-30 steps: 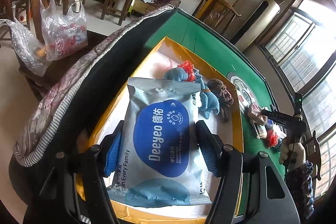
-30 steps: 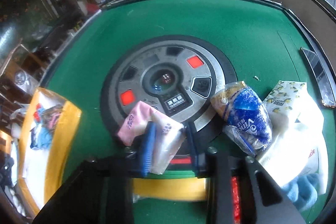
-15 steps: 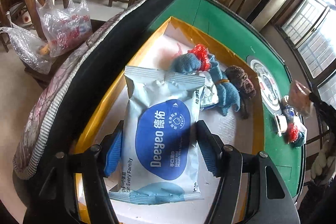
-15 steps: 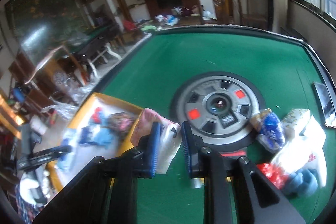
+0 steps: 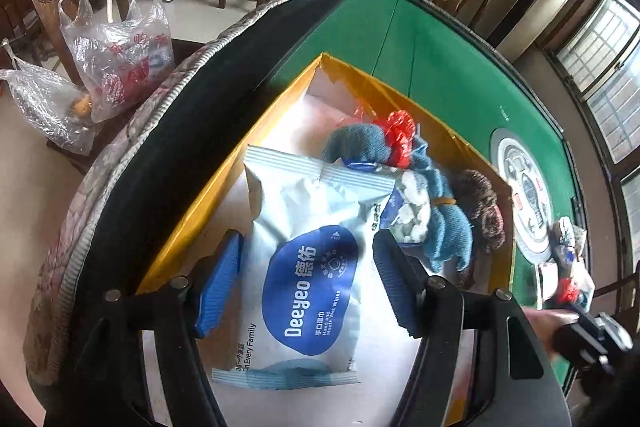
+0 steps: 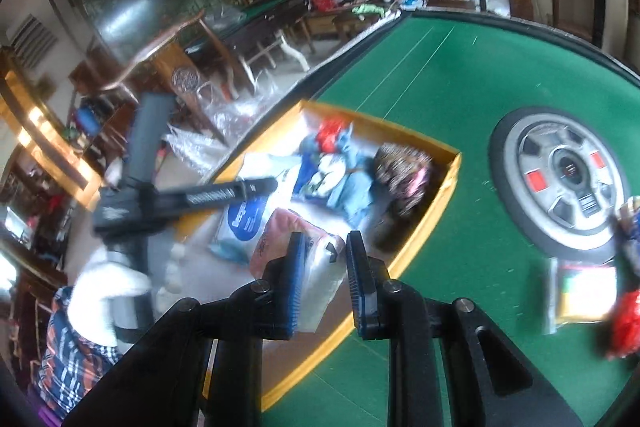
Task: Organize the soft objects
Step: 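Release the wipe pack in the box with left while right drops the pink tissue pack there, then move both open grippers from the box back toward the remaining items, then grasp the light-blue towel with the right gripper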
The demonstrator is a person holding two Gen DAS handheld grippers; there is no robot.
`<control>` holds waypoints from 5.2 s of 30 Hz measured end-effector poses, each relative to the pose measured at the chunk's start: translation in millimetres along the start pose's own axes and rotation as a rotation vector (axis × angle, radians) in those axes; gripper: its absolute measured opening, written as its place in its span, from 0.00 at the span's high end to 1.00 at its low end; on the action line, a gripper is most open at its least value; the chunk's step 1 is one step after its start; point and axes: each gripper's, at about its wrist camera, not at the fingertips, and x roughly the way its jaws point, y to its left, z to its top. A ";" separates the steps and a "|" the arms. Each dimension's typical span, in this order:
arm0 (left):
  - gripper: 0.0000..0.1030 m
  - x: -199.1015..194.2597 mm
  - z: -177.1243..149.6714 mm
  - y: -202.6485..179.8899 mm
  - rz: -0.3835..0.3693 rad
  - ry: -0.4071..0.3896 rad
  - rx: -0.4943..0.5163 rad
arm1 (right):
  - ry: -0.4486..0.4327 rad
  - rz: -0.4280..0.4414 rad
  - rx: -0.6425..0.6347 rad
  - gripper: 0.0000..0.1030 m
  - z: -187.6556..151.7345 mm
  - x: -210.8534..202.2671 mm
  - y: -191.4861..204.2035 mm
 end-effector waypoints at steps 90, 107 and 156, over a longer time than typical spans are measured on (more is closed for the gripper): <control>0.29 -101.7 -118.2 -56.9 -0.074 -0.273 0.074 | -0.488 -0.543 0.221 0.27 -156.4 -205.0 -139.6; 0.29 -65.5 -155.2 -194.7 -0.239 -0.098 0.384 | -0.460 -0.436 0.631 0.27 -177.1 -259.0 -315.8; 0.29 -66.8 -147.3 -239.3 -0.299 -0.110 0.476 | -0.152 -0.244 0.342 0.67 -188.1 -184.8 -231.2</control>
